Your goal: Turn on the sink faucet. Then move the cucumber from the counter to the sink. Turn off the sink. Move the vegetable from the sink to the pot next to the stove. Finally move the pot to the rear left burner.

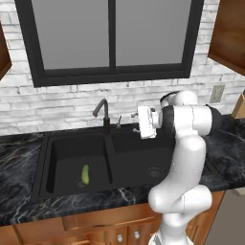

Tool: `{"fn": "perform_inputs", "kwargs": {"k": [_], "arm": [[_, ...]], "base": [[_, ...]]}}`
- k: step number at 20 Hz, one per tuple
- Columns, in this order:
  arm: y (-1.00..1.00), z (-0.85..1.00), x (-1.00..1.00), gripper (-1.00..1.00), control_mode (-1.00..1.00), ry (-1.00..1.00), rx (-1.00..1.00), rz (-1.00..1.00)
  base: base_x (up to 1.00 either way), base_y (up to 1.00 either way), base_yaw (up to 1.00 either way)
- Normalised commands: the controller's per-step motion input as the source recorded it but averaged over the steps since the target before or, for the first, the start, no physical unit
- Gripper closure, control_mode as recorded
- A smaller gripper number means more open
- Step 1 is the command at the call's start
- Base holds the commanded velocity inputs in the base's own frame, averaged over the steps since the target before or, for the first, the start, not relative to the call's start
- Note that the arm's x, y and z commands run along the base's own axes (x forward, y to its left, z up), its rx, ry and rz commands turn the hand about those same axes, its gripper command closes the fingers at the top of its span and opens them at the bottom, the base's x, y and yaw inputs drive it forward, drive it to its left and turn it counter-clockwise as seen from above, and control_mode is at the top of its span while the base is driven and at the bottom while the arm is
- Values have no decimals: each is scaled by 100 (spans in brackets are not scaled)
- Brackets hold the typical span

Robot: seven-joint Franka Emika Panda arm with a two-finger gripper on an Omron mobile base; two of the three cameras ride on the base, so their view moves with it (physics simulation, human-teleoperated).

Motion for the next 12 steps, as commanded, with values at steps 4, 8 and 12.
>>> {"fn": "perform_inputs", "kwargs": {"k": [4,8,12], "arm": [[15,49,-85,-100,-100,-36,-23,2],[19,58,-78,-100,-100,-37,-28,3],[38,46,-66,-100,-100,-31,-43,7]], "base": [[0,0,0],[0,0,0],[0,0,0]]}}
